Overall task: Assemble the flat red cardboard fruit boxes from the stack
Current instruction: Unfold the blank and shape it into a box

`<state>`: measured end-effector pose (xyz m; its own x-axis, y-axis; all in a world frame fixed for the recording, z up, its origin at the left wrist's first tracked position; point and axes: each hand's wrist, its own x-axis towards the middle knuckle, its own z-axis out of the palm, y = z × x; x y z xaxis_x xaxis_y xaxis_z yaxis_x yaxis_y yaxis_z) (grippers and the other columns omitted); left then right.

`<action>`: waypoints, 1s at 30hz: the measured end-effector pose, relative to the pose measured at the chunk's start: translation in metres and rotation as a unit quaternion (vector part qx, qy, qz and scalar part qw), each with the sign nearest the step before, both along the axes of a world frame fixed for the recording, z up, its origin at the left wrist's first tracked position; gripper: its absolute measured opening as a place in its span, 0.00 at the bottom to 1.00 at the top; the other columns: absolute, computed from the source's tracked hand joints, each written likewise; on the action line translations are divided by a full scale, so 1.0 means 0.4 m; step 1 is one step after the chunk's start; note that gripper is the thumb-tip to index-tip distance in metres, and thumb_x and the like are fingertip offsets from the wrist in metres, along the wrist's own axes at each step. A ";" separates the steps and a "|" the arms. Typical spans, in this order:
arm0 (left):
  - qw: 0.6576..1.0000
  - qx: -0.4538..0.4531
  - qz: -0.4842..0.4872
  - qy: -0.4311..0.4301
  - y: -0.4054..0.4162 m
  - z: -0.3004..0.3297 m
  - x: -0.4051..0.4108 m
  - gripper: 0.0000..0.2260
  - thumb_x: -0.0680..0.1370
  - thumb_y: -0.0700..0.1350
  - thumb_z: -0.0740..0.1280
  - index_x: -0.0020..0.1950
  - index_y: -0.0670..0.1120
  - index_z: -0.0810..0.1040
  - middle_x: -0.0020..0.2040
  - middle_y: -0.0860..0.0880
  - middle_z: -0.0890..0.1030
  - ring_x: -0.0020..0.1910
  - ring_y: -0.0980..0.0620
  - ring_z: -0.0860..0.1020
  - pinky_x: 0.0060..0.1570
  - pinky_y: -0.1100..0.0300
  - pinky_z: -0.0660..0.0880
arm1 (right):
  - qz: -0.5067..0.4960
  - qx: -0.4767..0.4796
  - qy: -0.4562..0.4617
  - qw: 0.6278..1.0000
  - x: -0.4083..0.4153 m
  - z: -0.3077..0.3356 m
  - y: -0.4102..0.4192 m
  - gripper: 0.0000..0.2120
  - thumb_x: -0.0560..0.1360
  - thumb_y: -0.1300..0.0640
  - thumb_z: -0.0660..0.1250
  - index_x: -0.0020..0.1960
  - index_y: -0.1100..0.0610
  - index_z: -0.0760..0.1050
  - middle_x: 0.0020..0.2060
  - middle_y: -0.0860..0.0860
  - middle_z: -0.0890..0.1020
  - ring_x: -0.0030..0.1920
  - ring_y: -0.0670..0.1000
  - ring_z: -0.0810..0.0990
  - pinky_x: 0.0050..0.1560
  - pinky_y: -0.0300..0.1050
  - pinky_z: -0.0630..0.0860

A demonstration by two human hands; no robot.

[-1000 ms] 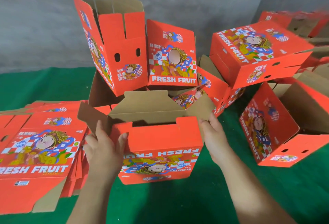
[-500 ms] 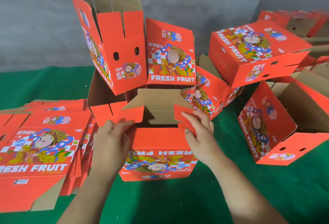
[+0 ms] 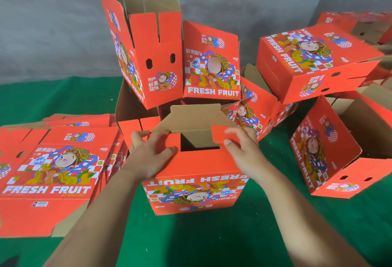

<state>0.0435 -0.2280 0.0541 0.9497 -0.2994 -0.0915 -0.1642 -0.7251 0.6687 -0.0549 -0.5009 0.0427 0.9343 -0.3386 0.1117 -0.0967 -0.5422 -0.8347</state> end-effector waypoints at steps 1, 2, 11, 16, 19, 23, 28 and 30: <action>0.998 -0.042 0.031 -0.020 -0.003 -0.008 -0.008 0.25 0.76 0.61 0.73 0.71 0.63 0.70 0.67 0.47 0.61 0.75 0.39 0.62 0.75 0.48 0.62 | -0.004 0.030 0.003 1.000 0.001 0.006 0.006 0.23 0.84 0.52 0.63 0.75 0.34 0.65 0.74 0.45 0.59 0.79 0.52 0.58 0.78 0.52 0.59; 0.995 -0.070 0.054 -0.042 -0.004 -0.013 -0.014 0.28 0.75 0.59 0.75 0.71 0.60 0.69 0.66 0.45 0.63 0.73 0.39 0.64 0.73 0.48 0.63 | 0.006 0.029 0.020 0.999 0.001 0.010 0.010 0.29 0.85 0.52 0.62 0.78 0.30 0.55 0.78 0.43 0.52 0.81 0.52 0.53 0.80 0.54 0.57; 0.991 -0.118 0.060 -0.004 0.002 -0.021 -0.015 0.14 0.74 0.63 0.71 0.59 0.68 0.75 0.66 0.55 0.62 0.73 0.44 0.60 0.72 0.48 0.59 | 0.020 -0.060 0.087 0.994 0.040 0.056 0.019 0.24 0.76 0.53 0.66 0.69 0.35 0.69 0.70 0.44 0.66 0.71 0.54 0.61 0.68 0.50 0.64; 0.972 -0.228 0.056 0.028 -0.004 -0.016 -0.037 0.23 0.74 0.68 0.71 0.59 0.53 0.78 0.68 0.48 0.72 0.65 0.51 0.73 0.72 0.46 0.69 | -0.009 0.091 0.078 0.993 0.039 0.060 0.012 0.25 0.66 0.29 0.64 0.58 0.38 0.80 0.65 0.39 0.69 0.68 0.44 0.68 0.64 0.51 0.67; 0.995 -0.073 0.064 0.017 -0.016 -0.031 -0.042 0.39 0.71 0.61 0.79 0.75 0.53 0.64 0.70 0.44 0.68 0.65 0.43 0.74 0.68 0.43 0.73 | 0.070 -0.111 0.164 0.978 0.028 0.012 -0.002 0.45 0.68 0.31 0.73 0.79 0.33 0.55 0.76 0.38 0.55 0.77 0.51 0.55 0.75 0.57 0.61; 0.990 0.115 0.078 0.039 -0.042 -0.035 -0.052 0.49 0.71 0.66 0.75 0.83 0.56 0.51 0.77 0.42 0.63 0.70 0.35 0.74 0.66 0.39 0.73 | 0.019 -0.220 0.187 0.957 0.034 -0.018 0.025 0.50 0.66 0.29 0.74 0.80 0.40 0.54 0.70 0.42 0.61 0.68 0.56 0.65 0.61 0.59 0.75; 0.979 -0.142 0.110 0.093 -0.010 -0.045 -0.060 0.40 0.77 0.61 0.73 0.83 0.55 0.55 0.72 0.43 0.73 0.63 0.43 0.78 0.65 0.48 0.74 | 0.021 -0.157 0.188 0.969 0.026 -0.007 0.021 0.46 0.68 0.22 0.64 0.80 0.41 0.59 0.74 0.43 0.59 0.74 0.58 0.61 0.70 0.61 0.70; 0.925 -0.276 0.177 0.191 -0.001 -0.024 -0.075 0.29 0.80 0.62 0.68 0.79 0.56 0.64 0.61 0.49 0.79 0.50 0.49 0.82 0.49 0.57 0.78 | -0.021 -0.016 0.164 0.986 0.020 0.017 0.025 0.44 0.69 0.21 0.60 0.80 0.41 0.61 0.77 0.44 0.57 0.78 0.57 0.61 0.74 0.59 0.65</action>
